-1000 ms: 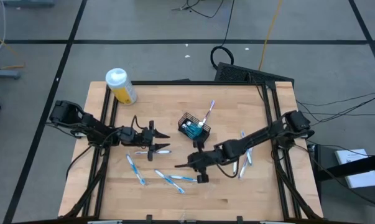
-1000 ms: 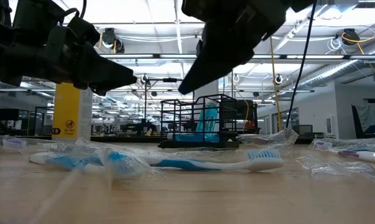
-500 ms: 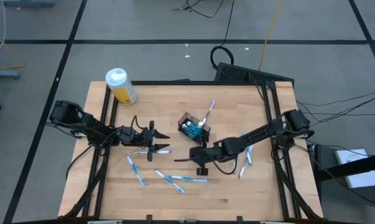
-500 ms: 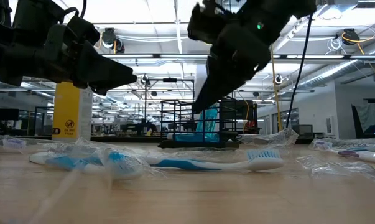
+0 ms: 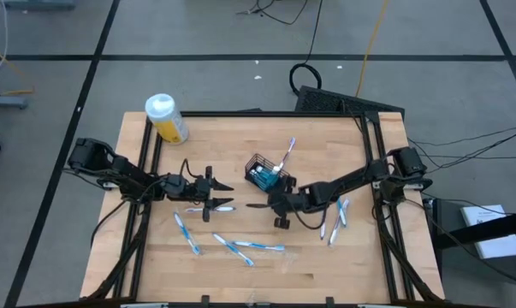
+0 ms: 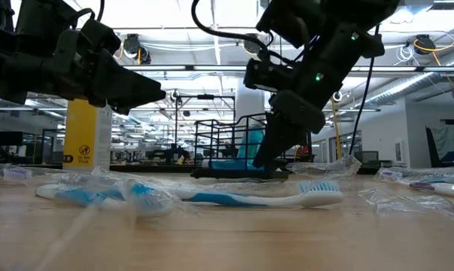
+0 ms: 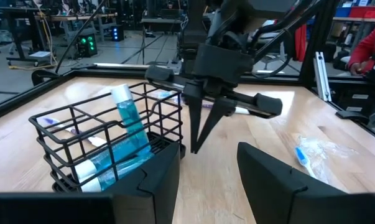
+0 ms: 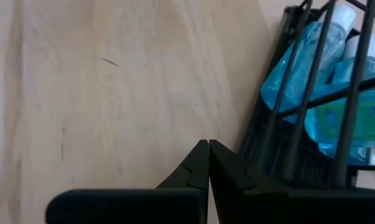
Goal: Pick & Place toothbrushing station
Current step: Adjust the wire organizer
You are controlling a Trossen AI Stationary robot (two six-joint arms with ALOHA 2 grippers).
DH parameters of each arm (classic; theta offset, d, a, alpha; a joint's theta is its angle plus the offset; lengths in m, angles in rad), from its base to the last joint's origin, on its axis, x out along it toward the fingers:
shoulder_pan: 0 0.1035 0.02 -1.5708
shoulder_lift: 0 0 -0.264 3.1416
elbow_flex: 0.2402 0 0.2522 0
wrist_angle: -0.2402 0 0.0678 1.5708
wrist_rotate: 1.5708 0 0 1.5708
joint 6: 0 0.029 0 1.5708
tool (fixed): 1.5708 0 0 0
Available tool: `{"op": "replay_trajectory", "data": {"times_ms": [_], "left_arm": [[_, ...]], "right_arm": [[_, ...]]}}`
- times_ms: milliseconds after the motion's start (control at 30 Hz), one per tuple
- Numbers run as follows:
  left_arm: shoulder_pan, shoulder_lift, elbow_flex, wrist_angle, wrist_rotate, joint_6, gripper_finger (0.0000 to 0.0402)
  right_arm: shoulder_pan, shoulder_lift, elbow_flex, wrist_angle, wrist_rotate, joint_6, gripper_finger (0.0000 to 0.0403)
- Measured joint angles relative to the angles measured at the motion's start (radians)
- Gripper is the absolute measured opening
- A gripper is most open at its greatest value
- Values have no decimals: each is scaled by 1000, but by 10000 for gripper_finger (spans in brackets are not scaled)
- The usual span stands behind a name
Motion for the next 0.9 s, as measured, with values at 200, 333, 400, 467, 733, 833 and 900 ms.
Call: {"op": "replay_trajectory", "data": {"times_ms": [200,333,400,467,733,833,900], "left_arm": [[0,0,0,3,0,0,168],[0,0,0,3,0,0,168],[0,0,0,3,-1,1,168],[0,0,0,3,-1,1,168],[0,0,0,5,-1,1,168],[0,0,0,16,0,1,168],[0,0,0,23,0,1,168]], "right_arm": [[-31,0,0,-36,0,-8,0],[-35,0,0,-35,-3,-13,0],[-35,1,0,-35,-4,-4,0],[-34,1,0,-37,-15,14,0],[-2,6,-4,-126,24,129,0],[-2,6,-22,-121,31,148,0],[-1,6,-31,-117,45,158,0]]}}
